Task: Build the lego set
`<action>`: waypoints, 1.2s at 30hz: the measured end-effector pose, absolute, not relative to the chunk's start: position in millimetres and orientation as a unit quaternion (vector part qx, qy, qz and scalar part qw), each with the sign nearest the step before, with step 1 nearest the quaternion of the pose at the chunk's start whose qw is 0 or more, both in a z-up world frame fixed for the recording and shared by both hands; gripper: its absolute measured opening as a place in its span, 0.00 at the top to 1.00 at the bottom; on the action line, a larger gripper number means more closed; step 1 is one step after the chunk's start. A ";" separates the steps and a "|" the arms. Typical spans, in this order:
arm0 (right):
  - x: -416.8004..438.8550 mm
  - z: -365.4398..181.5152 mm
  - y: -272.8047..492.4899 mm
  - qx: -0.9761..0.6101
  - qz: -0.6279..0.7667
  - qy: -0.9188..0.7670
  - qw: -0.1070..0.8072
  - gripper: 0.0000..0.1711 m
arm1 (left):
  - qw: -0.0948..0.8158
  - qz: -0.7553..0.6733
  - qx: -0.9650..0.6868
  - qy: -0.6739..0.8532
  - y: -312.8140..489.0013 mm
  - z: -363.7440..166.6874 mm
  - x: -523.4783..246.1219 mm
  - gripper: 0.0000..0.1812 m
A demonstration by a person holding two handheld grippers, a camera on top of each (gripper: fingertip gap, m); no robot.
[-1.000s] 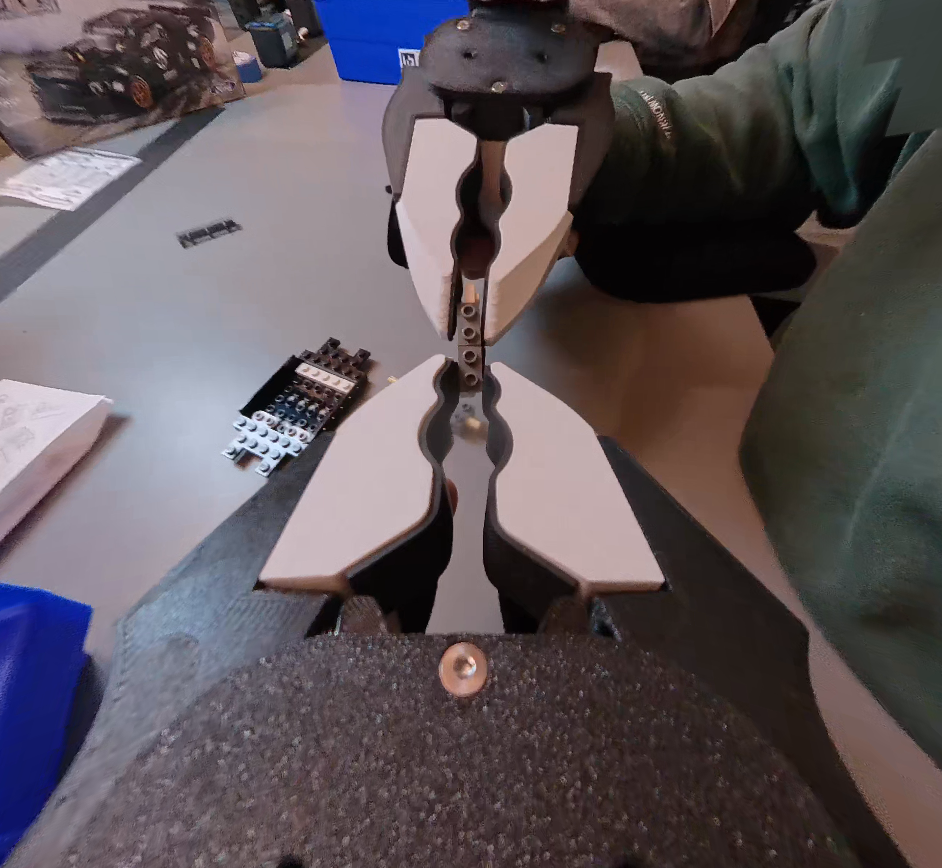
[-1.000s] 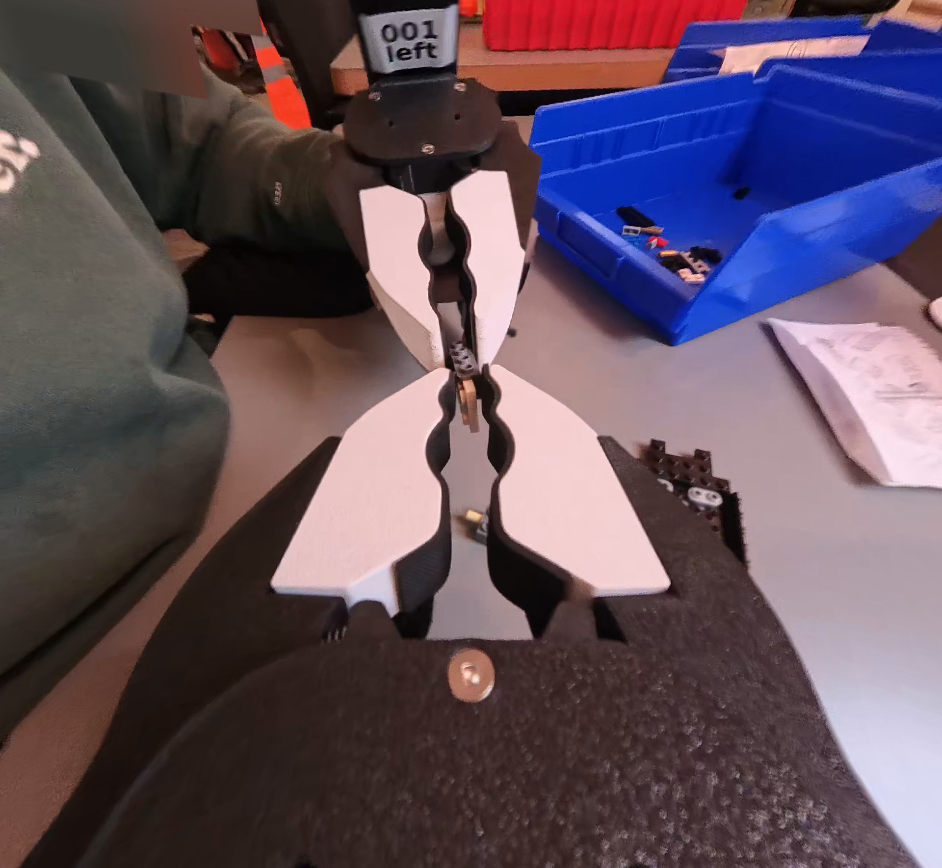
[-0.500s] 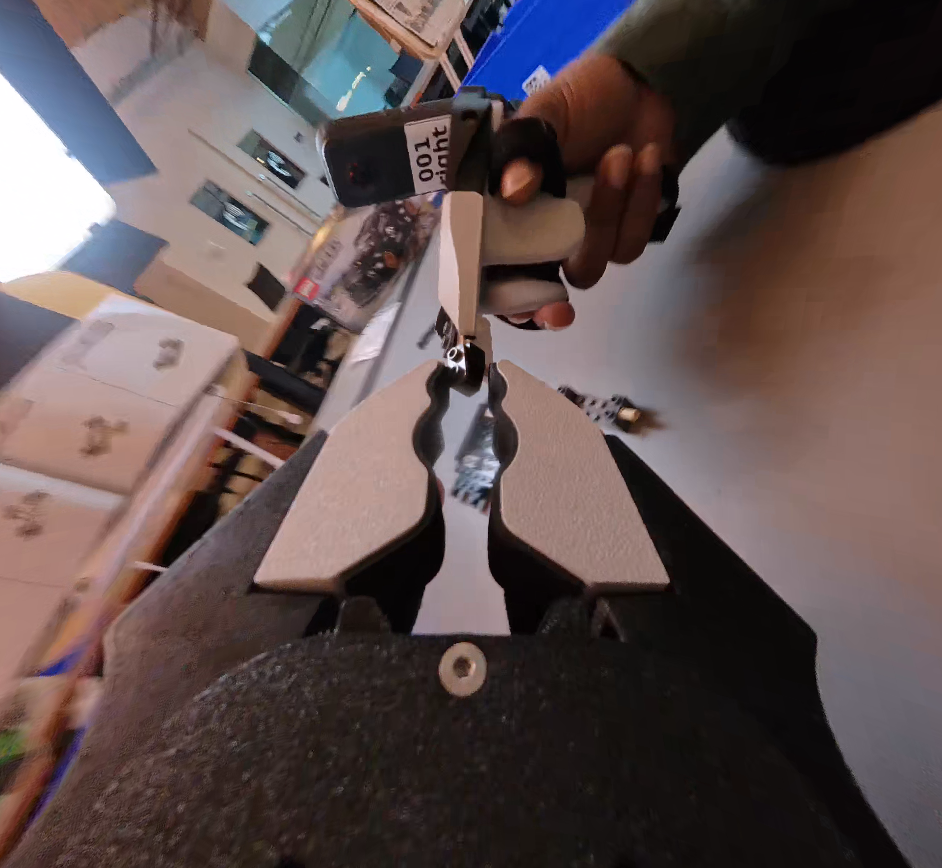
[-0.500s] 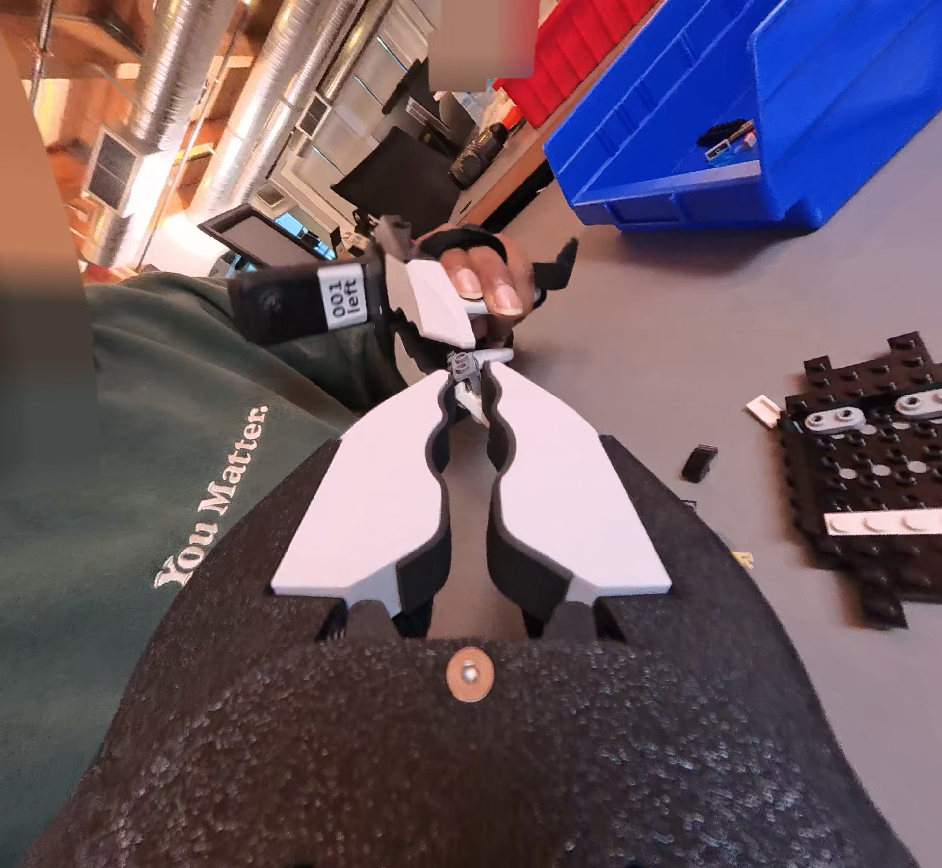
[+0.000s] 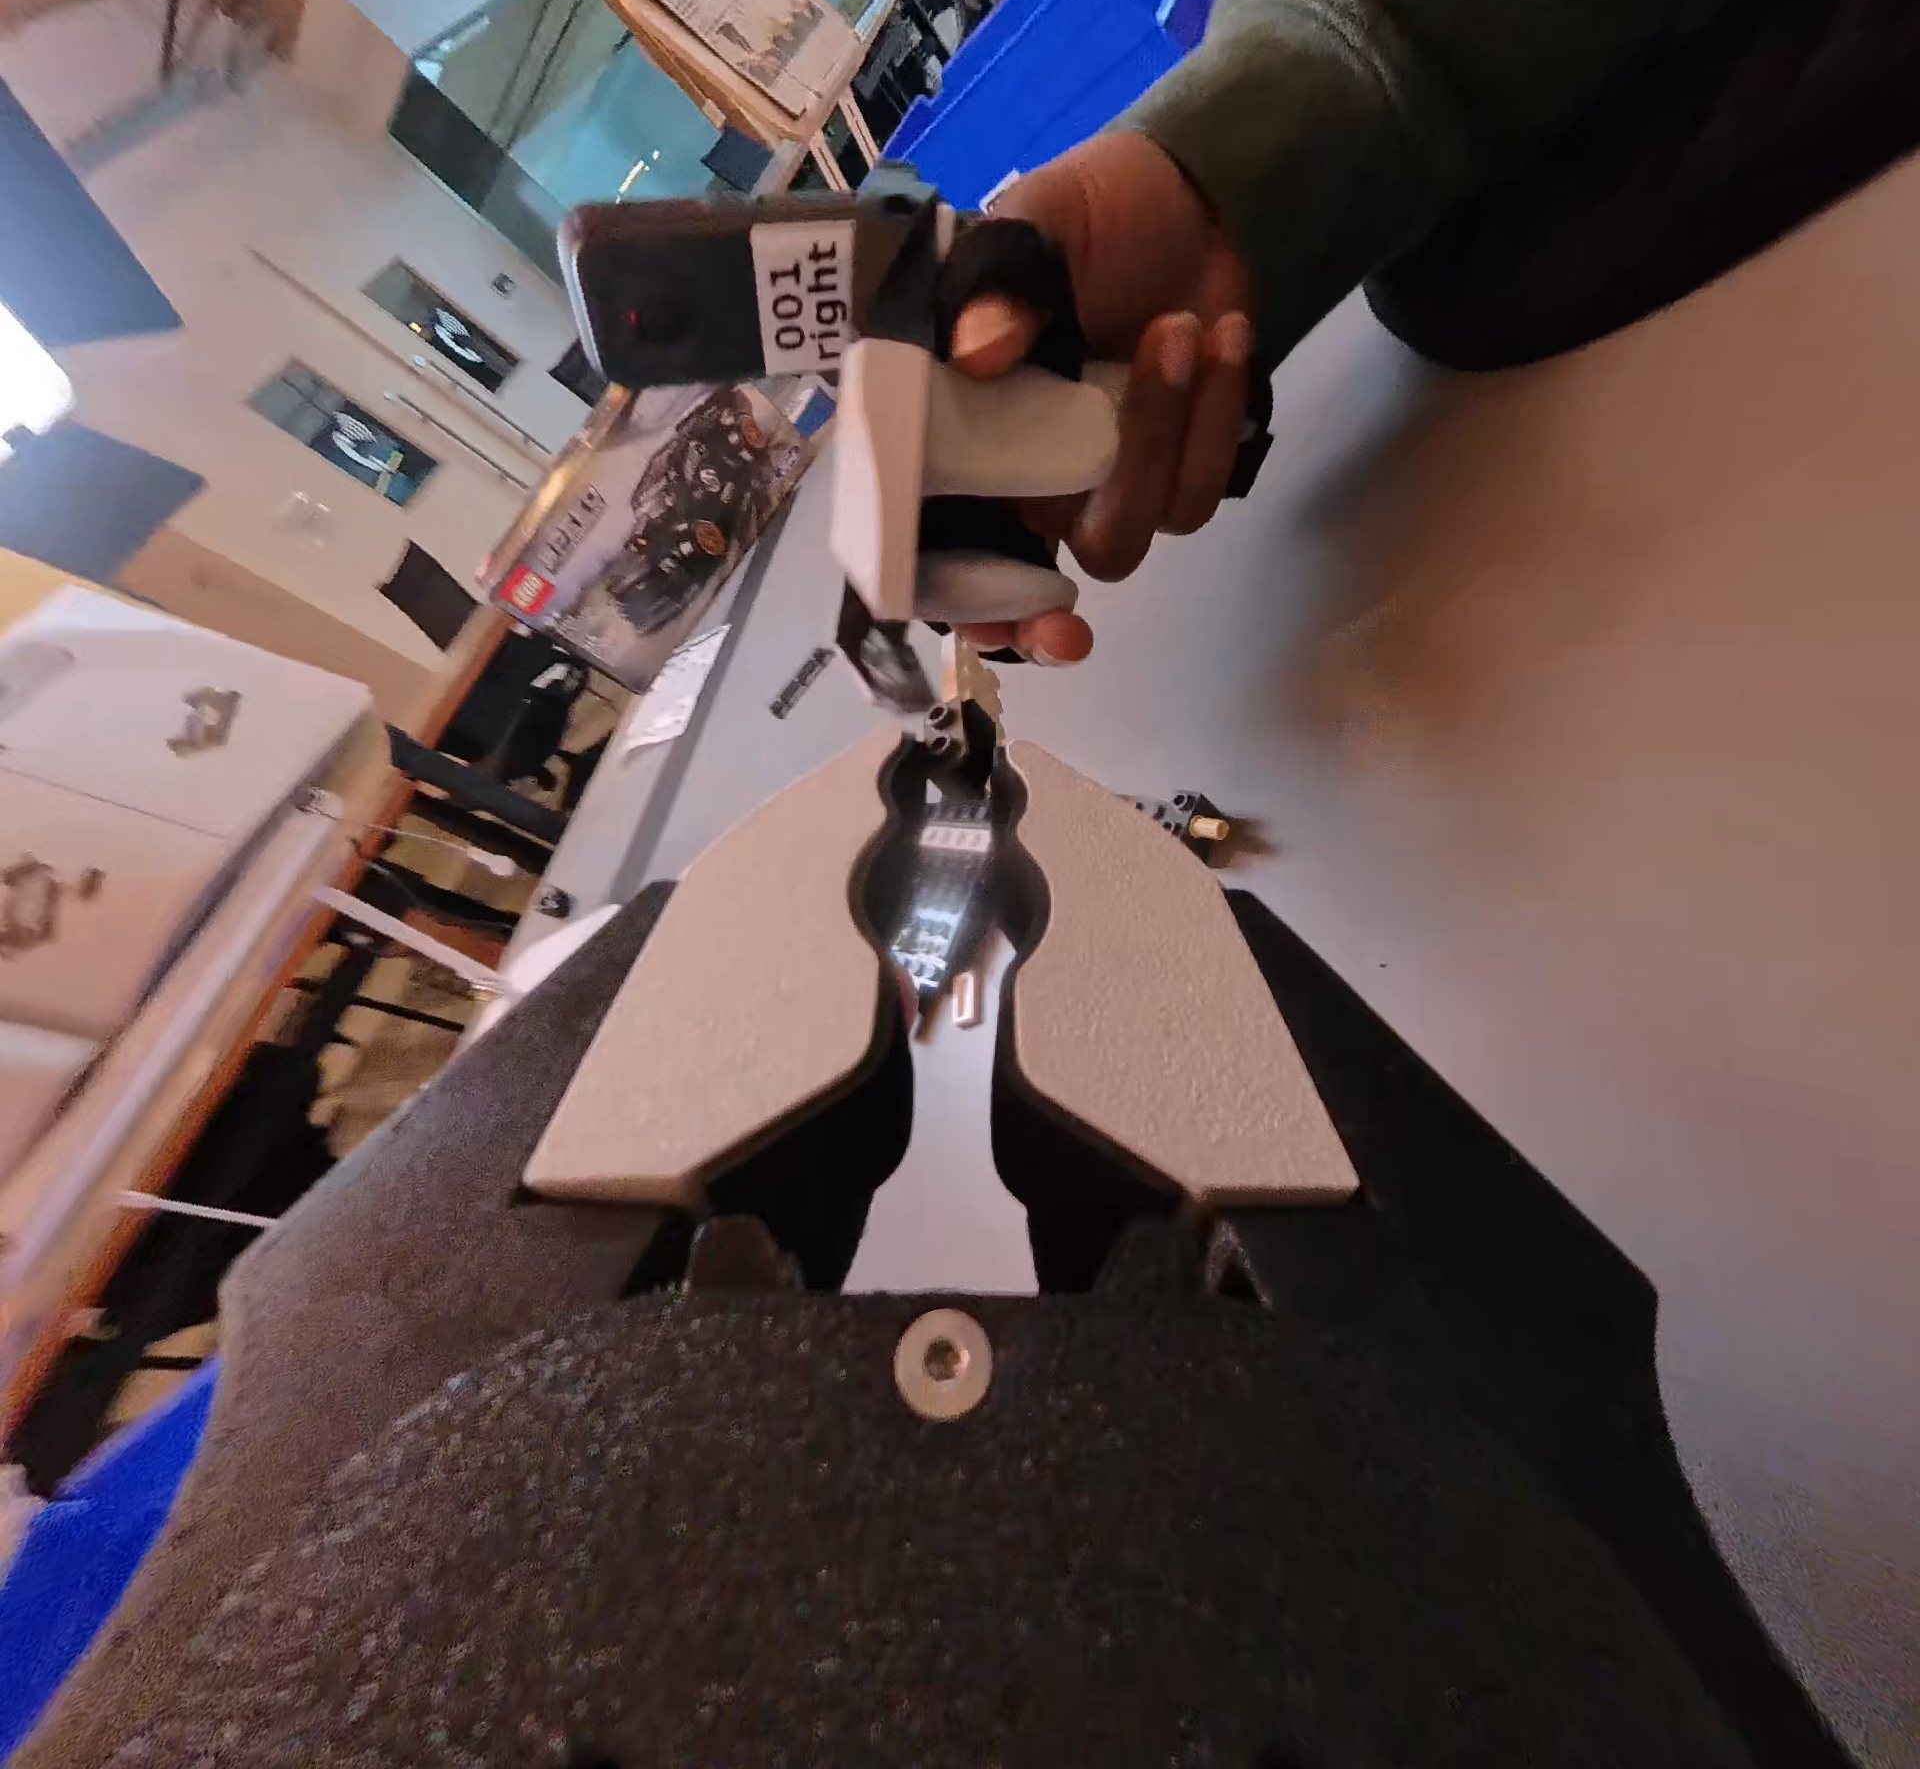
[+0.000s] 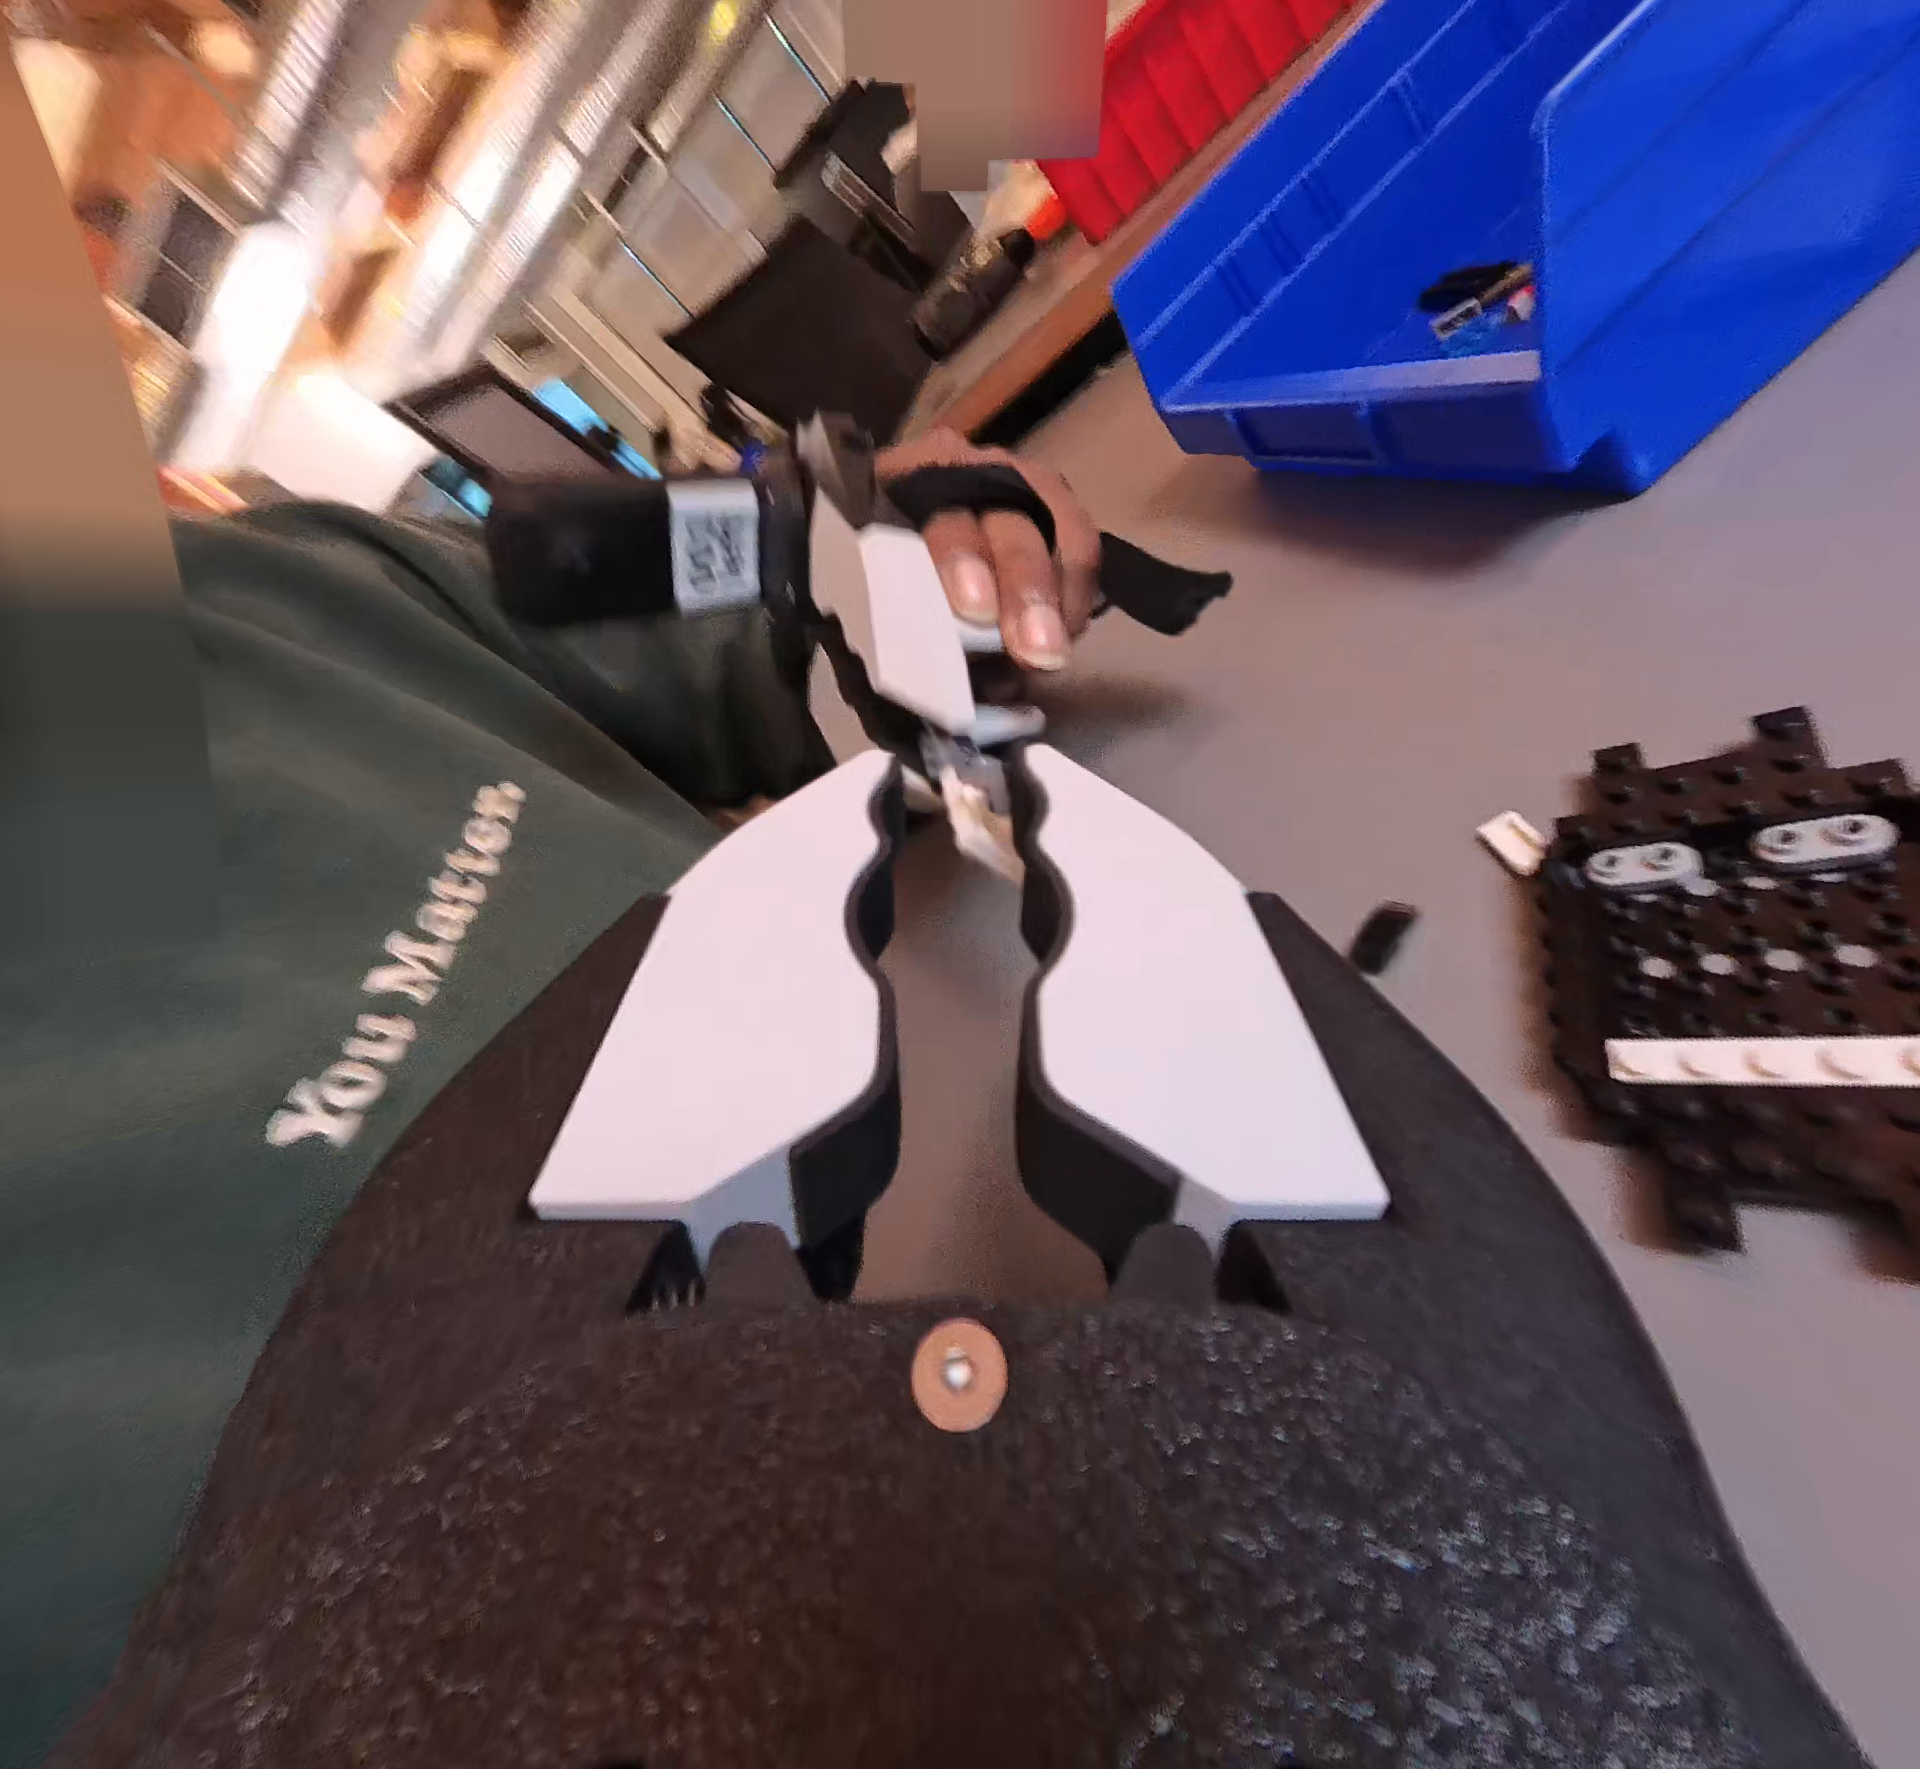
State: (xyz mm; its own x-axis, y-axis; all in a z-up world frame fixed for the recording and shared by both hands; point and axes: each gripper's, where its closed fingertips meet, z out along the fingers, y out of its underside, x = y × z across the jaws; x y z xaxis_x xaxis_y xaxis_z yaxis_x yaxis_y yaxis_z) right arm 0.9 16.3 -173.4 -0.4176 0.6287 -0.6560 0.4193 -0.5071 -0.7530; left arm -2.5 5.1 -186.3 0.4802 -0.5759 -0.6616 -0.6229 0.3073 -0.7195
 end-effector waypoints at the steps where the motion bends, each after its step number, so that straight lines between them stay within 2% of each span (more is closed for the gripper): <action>1: 1.6 -178.9 15.9 -0.536 0.661 -0.516 0.094 0.85 | 0.629 -0.010 -0.598 0.496 4.7 -184.0 -4.2 0.94; 3: 2.7 -185.5 11.7 -0.528 0.626 -0.560 0.124 0.81 | 0.632 -0.070 -0.612 0.469 3.4 -177.7 -7.4 0.93; 9: -1.9 -184.0 6.3 -0.499 0.583 -0.606 0.210 0.83 | 0.611 -0.159 -0.643 0.433 3.5 -180.9 -9.8 0.93; 10: -2.7 -184.1 6.2 -0.497 0.577 -0.609 0.222 0.85 | 0.607 -0.177 -0.644 0.430 1.8 -180.8 -7.1 0.93; 12: -1.2 -183.9 1.0 -0.484 0.570 -0.624 0.227 0.96 | 0.606 -0.189 -0.645 0.426 0.9 -181.1 -4.5 0.93; 19: 1.0 -183.7 0.6 -0.447 0.495 -0.678 0.309 0.97 | 0.579 -0.264 -0.662 0.397 -1.1 -182.0 -5.9 0.93; 26: 2.7 -185.5 -12.9 -0.424 0.487 -0.699 0.306 0.97 | 0.561 -0.308 -0.649 0.410 -12.5 -179.9 1.2 0.95; 29: 5.1 -179.1 -16.7 -0.424 0.512 -0.689 0.288 0.97 | 0.549 -0.295 -0.655 0.428 -14.3 -186.4 3.6 0.91; 31: 6.0 -178.7 -17.5 -0.420 0.510 -0.692 0.291 0.97 | 0.553 -0.300 -0.650 0.426 -15.4 -183.3 4.9 0.95; 36: 8.9 -179.5 -21.3 -0.413 0.513 -0.698 0.280 0.97 | 0.534 -0.339 -0.653 0.418 -19.6 -183.3 7.6 0.95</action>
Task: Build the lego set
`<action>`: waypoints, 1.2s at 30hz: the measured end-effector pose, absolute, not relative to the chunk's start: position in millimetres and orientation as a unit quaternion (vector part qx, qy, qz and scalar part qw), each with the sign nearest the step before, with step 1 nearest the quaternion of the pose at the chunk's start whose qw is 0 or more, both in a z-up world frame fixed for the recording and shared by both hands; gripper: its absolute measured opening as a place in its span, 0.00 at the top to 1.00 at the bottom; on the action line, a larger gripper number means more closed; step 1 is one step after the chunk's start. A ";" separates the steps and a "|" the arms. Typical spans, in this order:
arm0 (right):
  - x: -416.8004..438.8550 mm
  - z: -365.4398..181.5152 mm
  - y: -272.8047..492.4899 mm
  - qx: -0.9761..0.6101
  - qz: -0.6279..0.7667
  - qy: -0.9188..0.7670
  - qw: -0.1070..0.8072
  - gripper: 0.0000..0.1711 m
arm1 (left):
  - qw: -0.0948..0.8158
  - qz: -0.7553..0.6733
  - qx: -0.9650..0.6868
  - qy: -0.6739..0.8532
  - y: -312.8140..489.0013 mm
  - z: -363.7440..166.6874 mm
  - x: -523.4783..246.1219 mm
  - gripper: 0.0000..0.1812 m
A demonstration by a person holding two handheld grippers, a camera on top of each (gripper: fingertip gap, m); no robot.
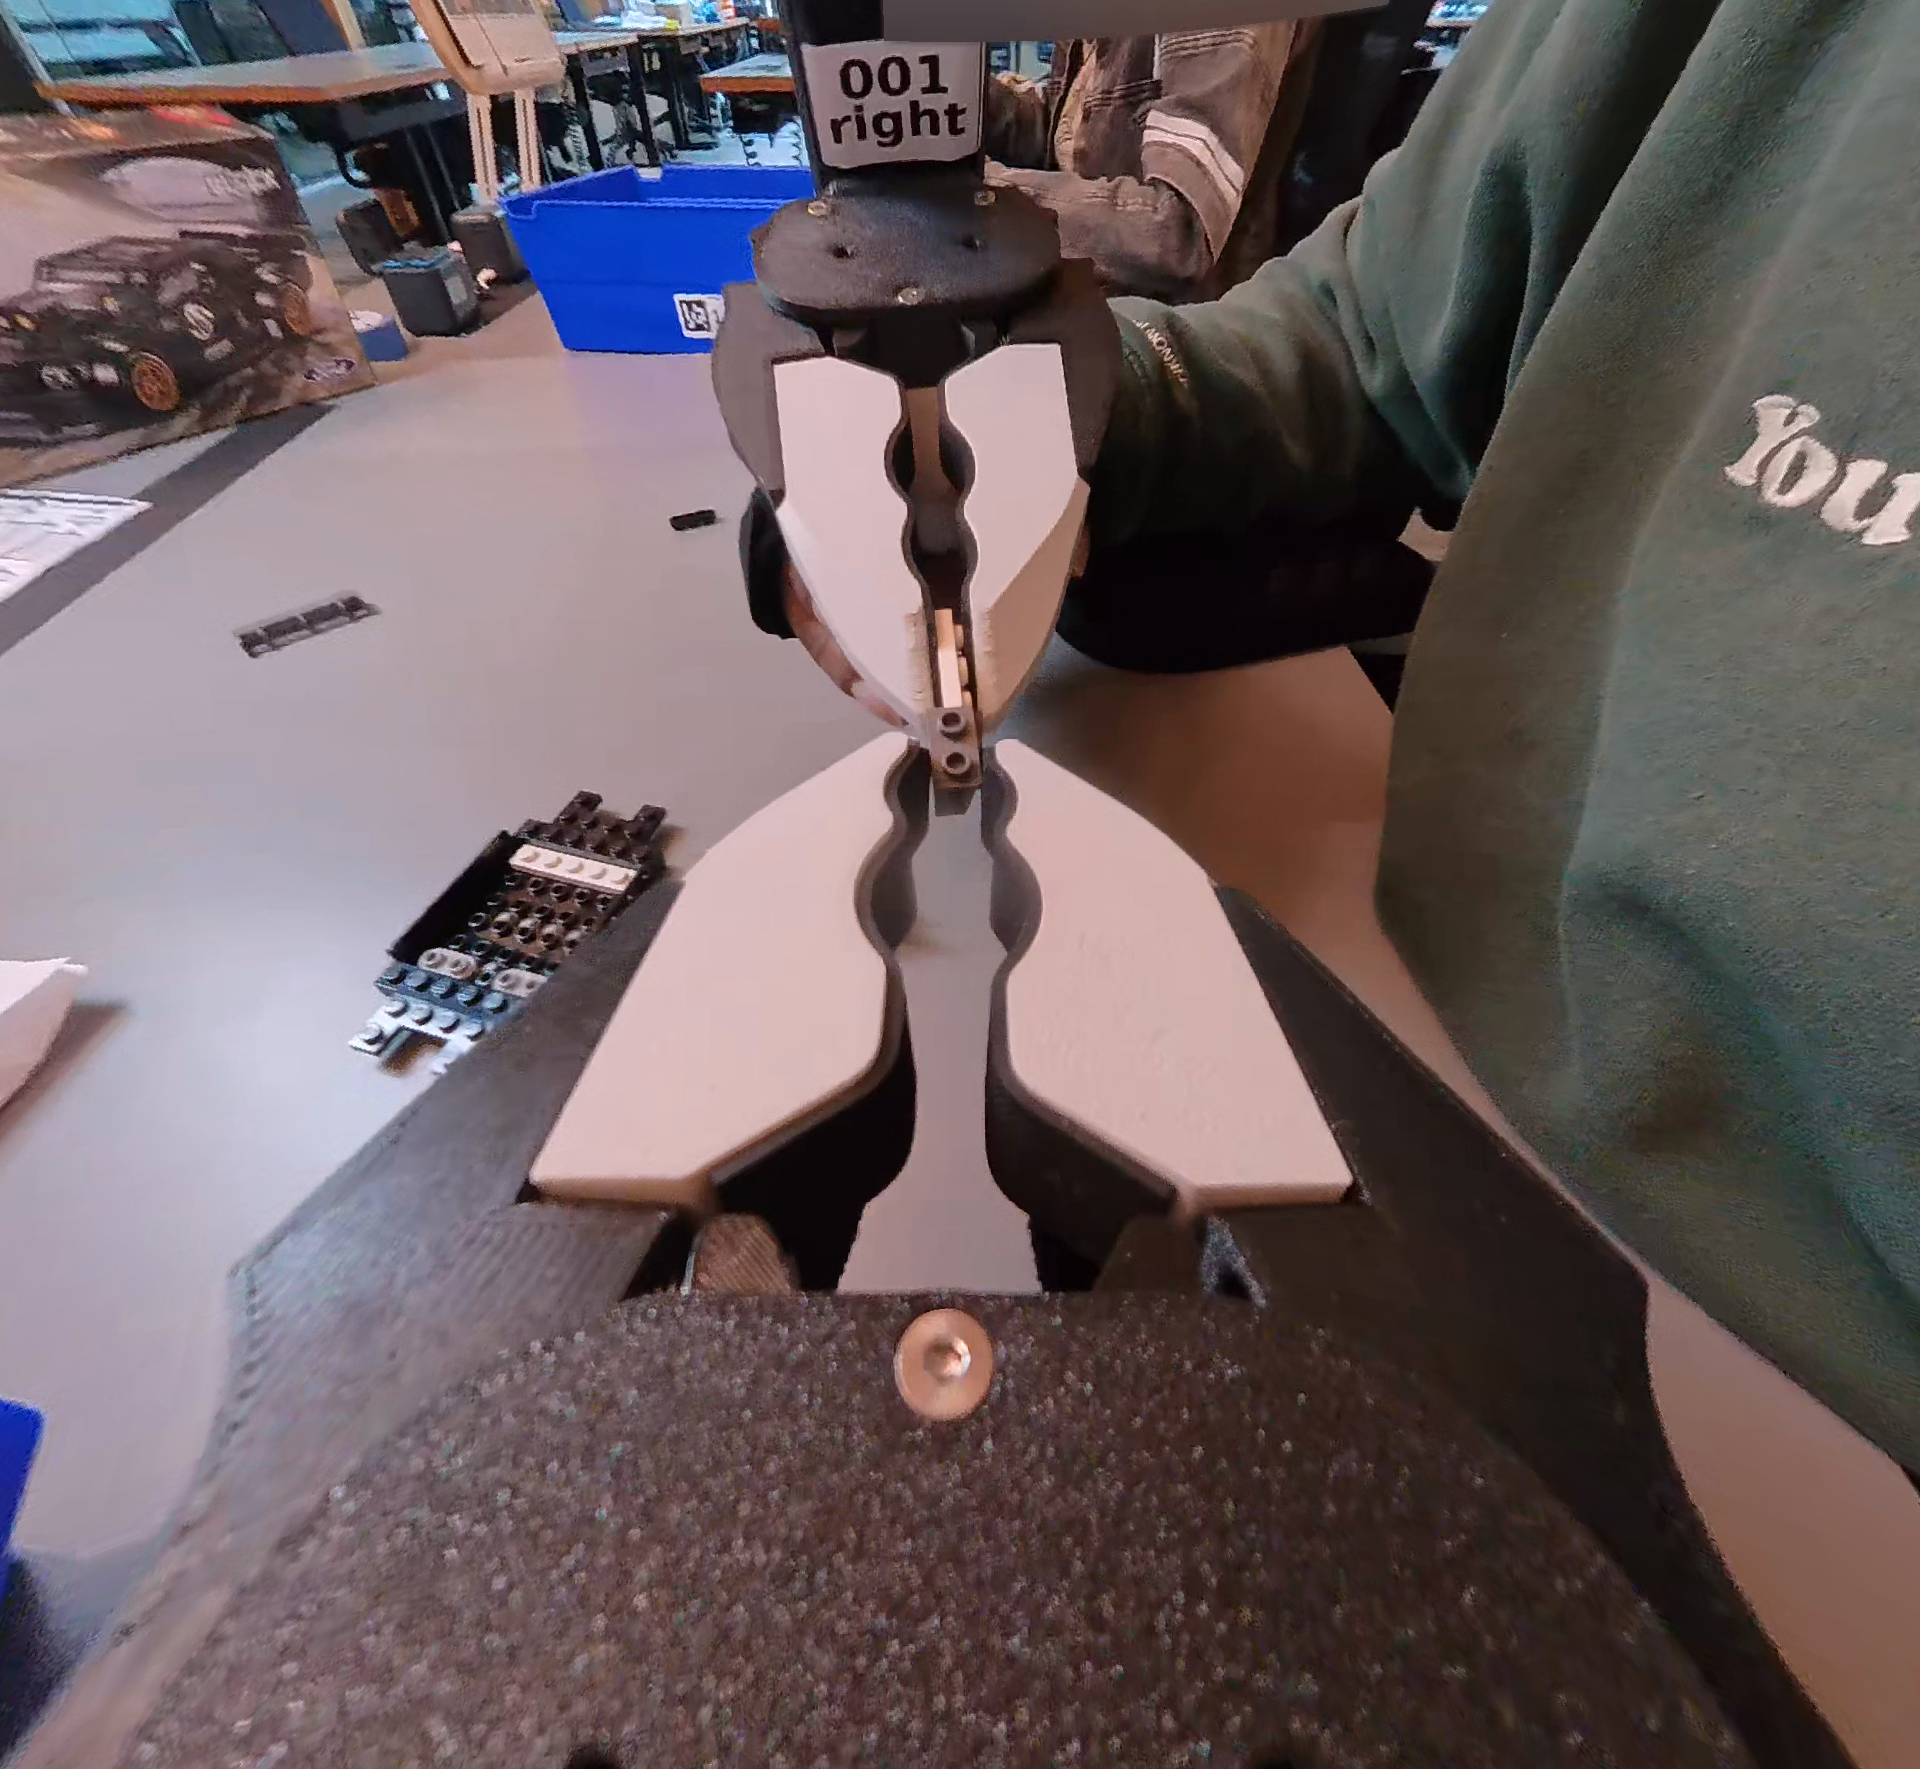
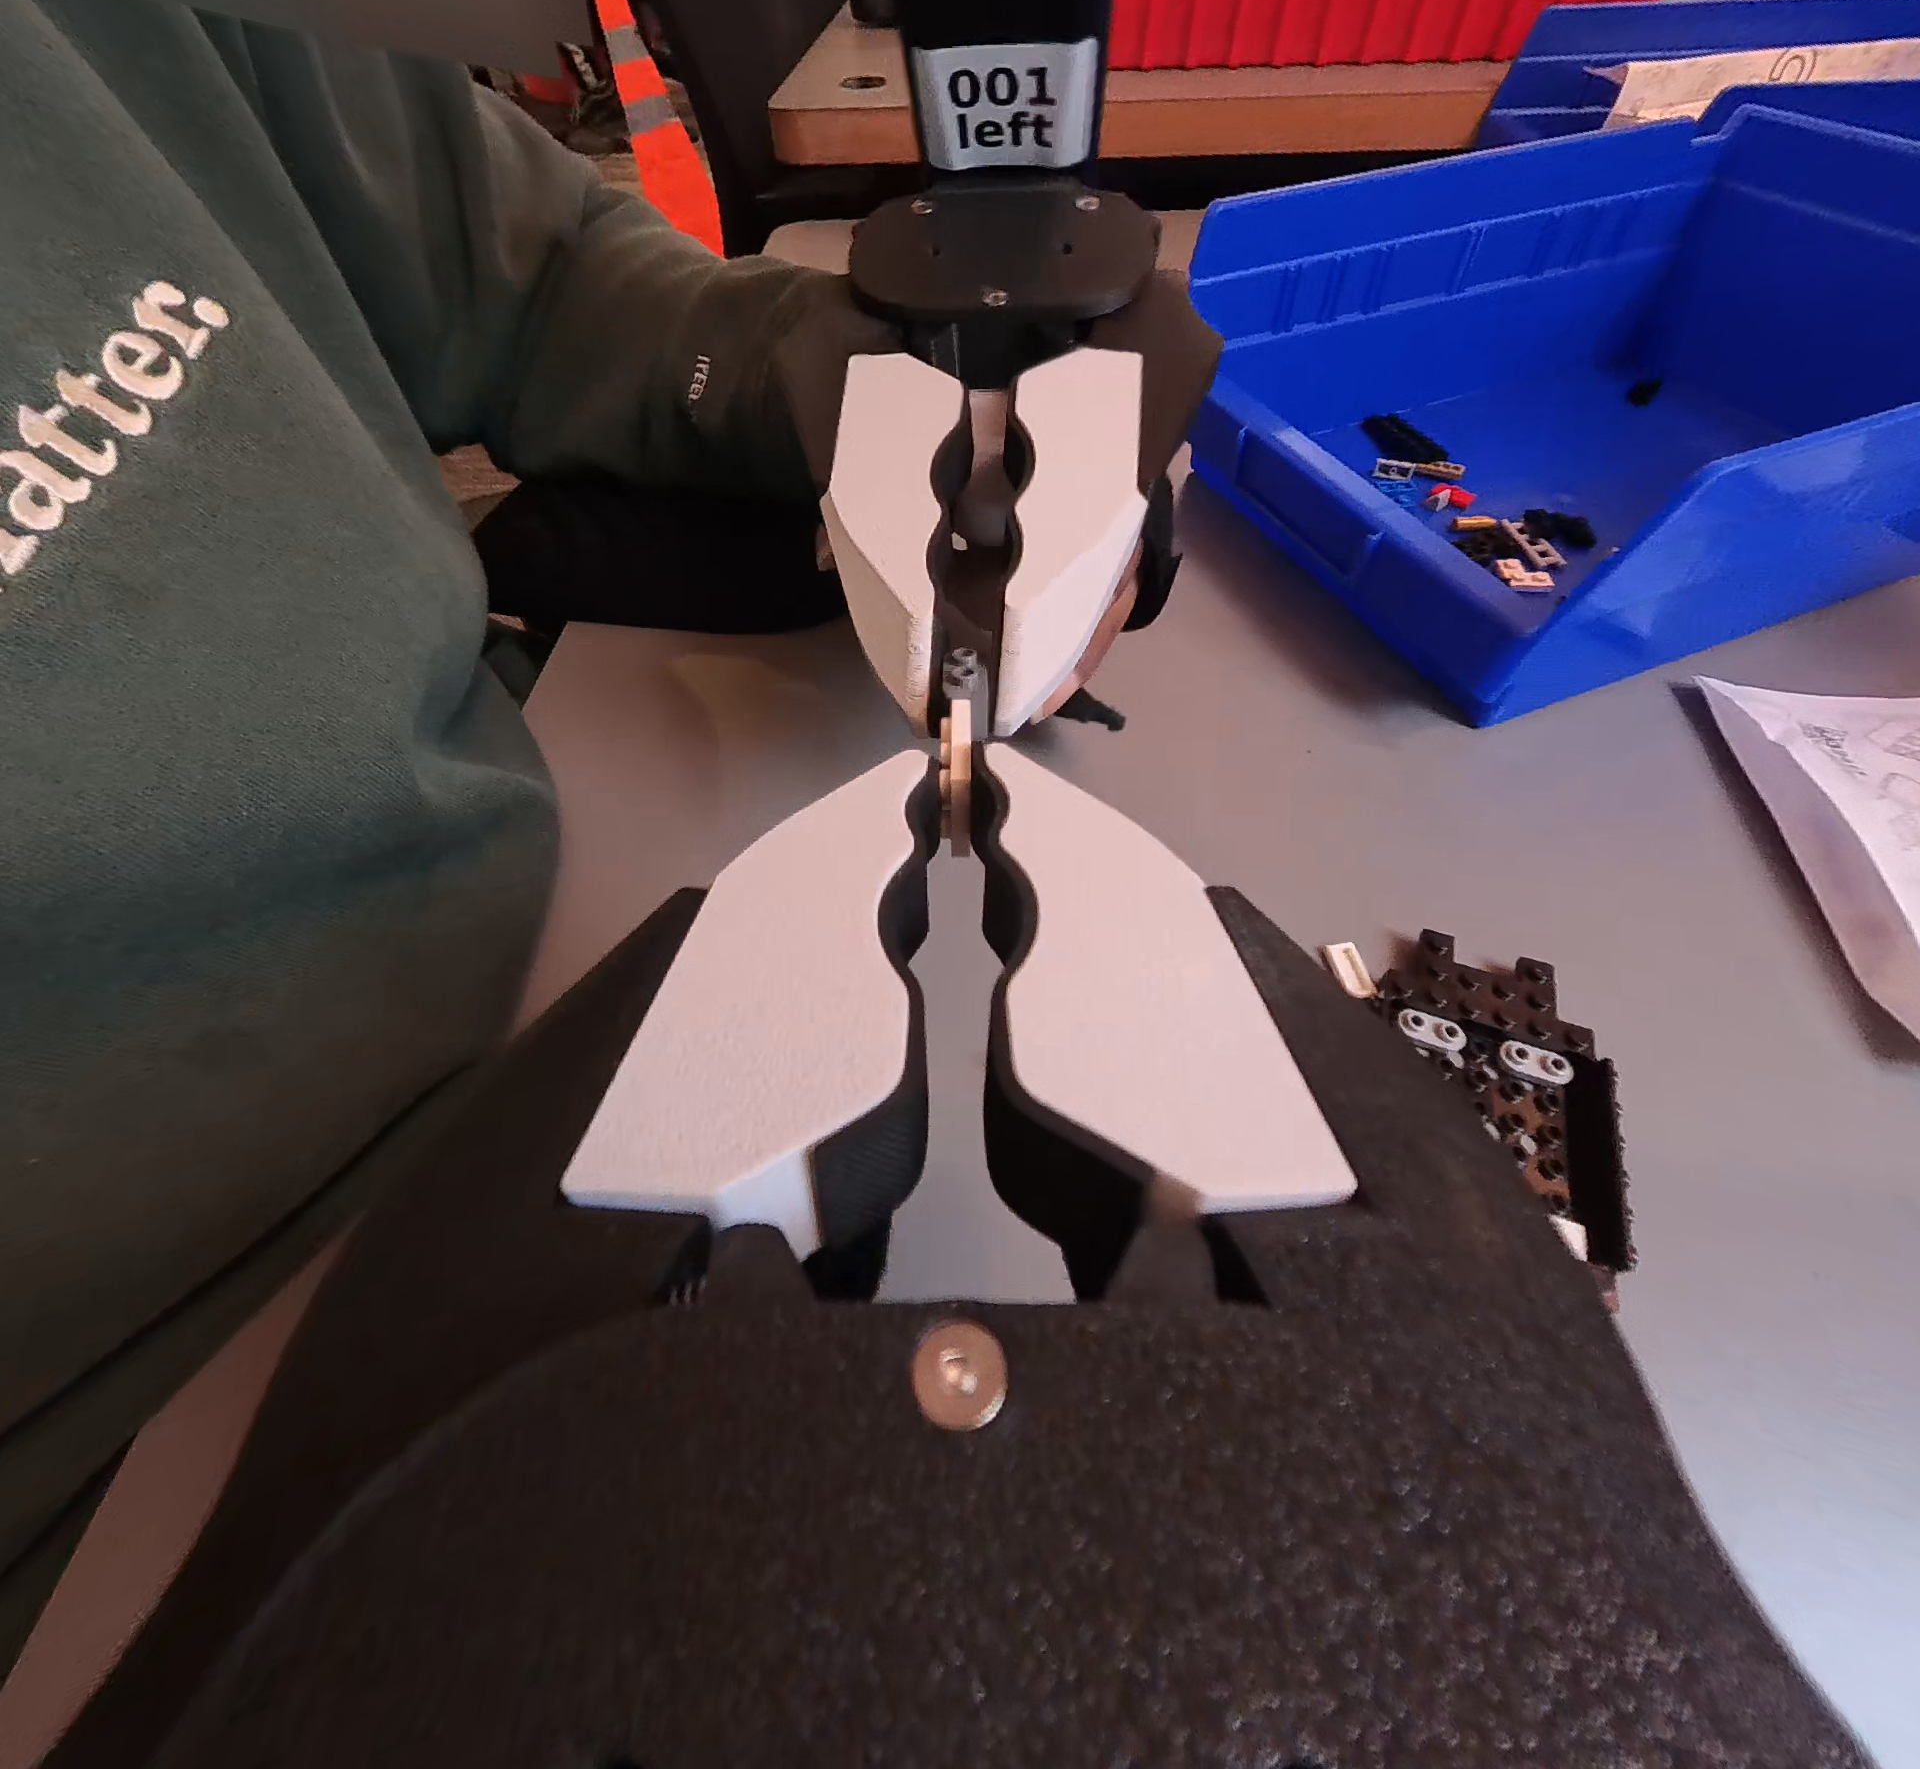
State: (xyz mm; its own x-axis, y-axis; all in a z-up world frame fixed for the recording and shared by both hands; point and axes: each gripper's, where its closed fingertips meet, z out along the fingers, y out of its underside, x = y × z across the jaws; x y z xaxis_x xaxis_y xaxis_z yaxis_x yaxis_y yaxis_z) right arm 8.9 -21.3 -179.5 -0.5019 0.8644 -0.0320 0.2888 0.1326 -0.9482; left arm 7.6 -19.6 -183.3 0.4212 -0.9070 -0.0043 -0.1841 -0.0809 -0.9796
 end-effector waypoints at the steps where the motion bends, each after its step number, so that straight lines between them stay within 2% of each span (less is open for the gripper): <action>1: 9.7 -179.5 -22.6 -0.408 0.513 -0.701 0.281 0.97 | 0.526 -0.351 -0.655 0.414 -20.6 -183.4 8.2 0.95; 3: 11.1 -178.8 -24.1 -0.393 0.505 -0.710 0.294 0.97 | 0.494 -0.395 -0.669 0.390 -22.4 -182.4 9.5 0.95; 7: 13.5 -170.7 -29.0 -0.349 0.486 -0.724 0.343 0.97 | 0.389 -0.571 -0.664 0.288 -28.1 -172.6 12.9 0.94; 13: 11.8 -172.0 -40.7 -0.256 0.379 -0.768 0.448 0.97 | 0.266 -0.763 -0.573 0.139 -26.1 -145.8 9.4 0.96; 15: 11.1 -159.6 -42.8 -0.255 0.398 -0.746 0.469 0.97 | 0.271 -0.728 -0.603 0.182 -32.0 -157.3 15.8 0.95; 18: 14.5 -151.3 -26.2 -0.285 0.421 -0.727 0.462 0.97 | 0.334 -0.680 -0.624 0.190 -21.5 -157.3 5.9 0.96; 22: 11.9 -161.0 -13.0 -0.348 0.461 -0.706 0.410 0.97 | 0.402 -0.529 -0.705 0.247 -5.7 -188.5 -7.2 0.95; 24: 8.8 -169.7 -7.1 -0.379 0.469 -0.700 0.383 0.97 | 0.433 -0.464 -0.717 0.289 -4.1 -194.1 -5.1 0.88; 27: 6.1 -175.4 -0.9 -0.412 0.485 -0.686 0.353 0.97 | 0.473 -0.389 -0.717 0.333 -2.5 -196.7 -3.7 0.83; 34: 5.1 -181.3 -1.4 -0.425 0.500 -0.682 0.324 0.97 | 0.520 -0.324 -0.703 0.361 -0.3 -190.1 -1.3 0.85; 36: 3.9 -186.1 -2.1 -0.431 0.496 -0.684 0.315 0.97 | 0.525 -0.304 -0.701 0.375 -0.7 -191.5 -1.0 0.89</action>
